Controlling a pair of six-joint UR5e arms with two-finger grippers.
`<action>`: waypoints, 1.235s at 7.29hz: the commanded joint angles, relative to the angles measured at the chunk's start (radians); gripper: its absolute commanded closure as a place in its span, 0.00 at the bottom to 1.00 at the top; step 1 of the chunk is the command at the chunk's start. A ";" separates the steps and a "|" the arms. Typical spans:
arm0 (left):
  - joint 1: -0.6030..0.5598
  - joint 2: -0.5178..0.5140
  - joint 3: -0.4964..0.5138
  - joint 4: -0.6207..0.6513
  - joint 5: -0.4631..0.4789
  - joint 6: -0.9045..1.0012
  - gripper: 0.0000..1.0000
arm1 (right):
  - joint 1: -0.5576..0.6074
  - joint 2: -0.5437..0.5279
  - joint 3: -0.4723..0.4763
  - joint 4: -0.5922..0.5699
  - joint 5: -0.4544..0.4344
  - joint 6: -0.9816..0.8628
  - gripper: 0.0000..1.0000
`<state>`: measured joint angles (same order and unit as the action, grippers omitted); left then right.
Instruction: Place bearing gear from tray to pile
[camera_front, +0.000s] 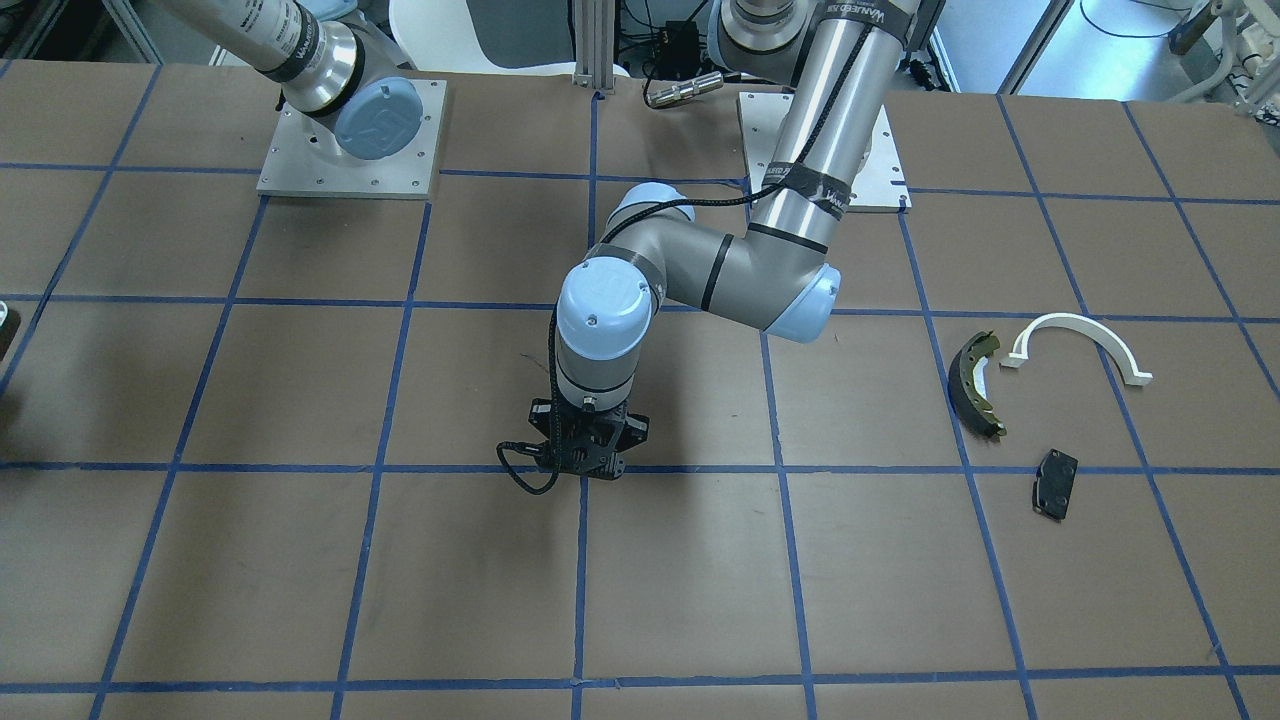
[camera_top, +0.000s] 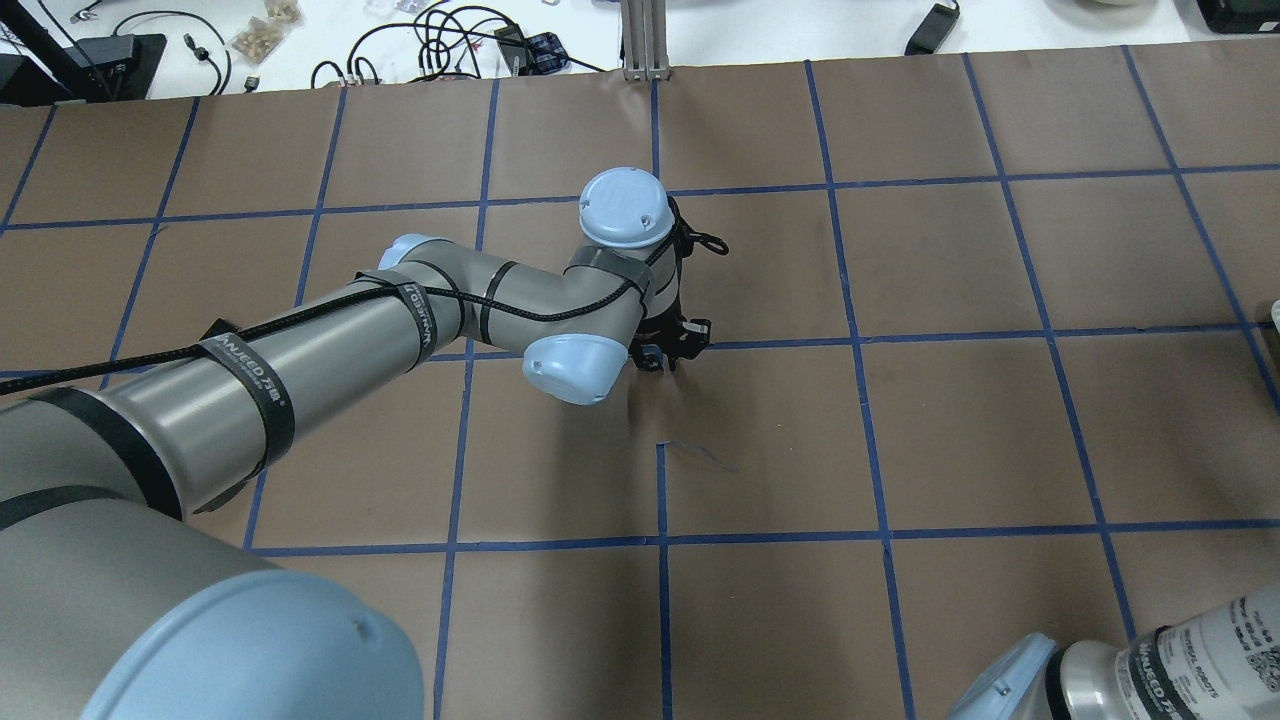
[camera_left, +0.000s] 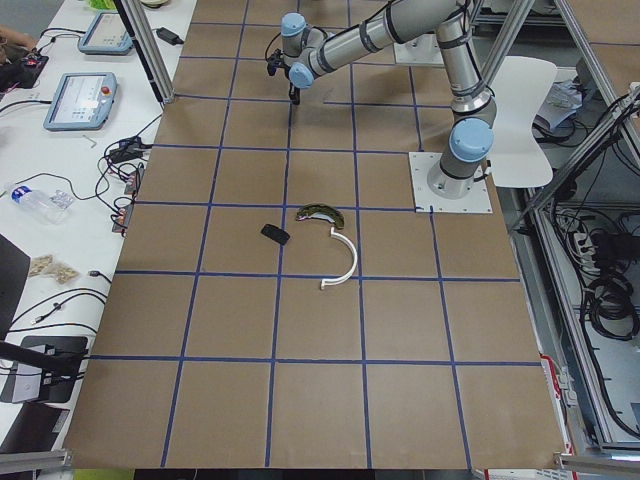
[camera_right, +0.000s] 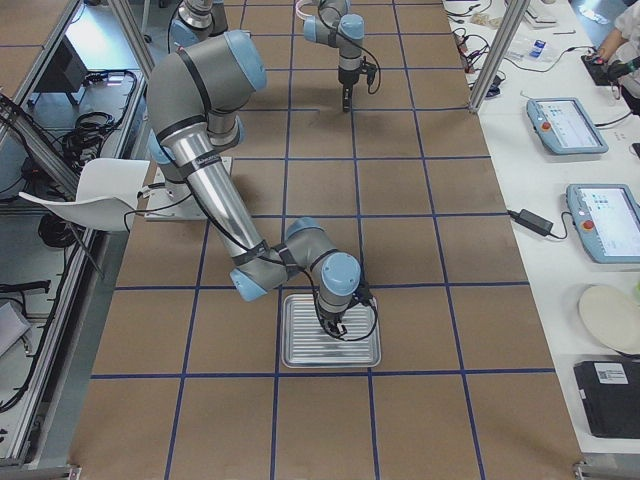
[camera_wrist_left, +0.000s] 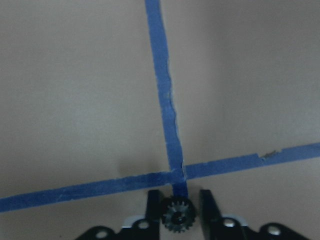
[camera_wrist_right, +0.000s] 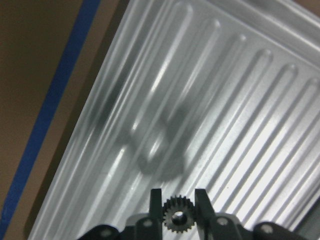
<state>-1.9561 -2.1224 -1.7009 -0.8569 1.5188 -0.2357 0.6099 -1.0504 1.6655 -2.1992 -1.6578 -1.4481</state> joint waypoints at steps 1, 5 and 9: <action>0.008 0.025 0.009 -0.049 0.000 0.006 1.00 | 0.081 -0.106 0.003 0.059 -0.005 0.064 0.76; 0.220 0.116 0.237 -0.475 0.017 0.218 1.00 | 0.321 -0.267 0.011 0.321 -0.007 0.432 0.74; 0.512 0.177 0.227 -0.568 0.073 0.584 1.00 | 0.594 -0.361 0.095 0.395 0.012 0.954 0.74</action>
<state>-1.5361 -1.9603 -1.4613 -1.3974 1.5789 0.2276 1.1252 -1.3821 1.7262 -1.8106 -1.6570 -0.6616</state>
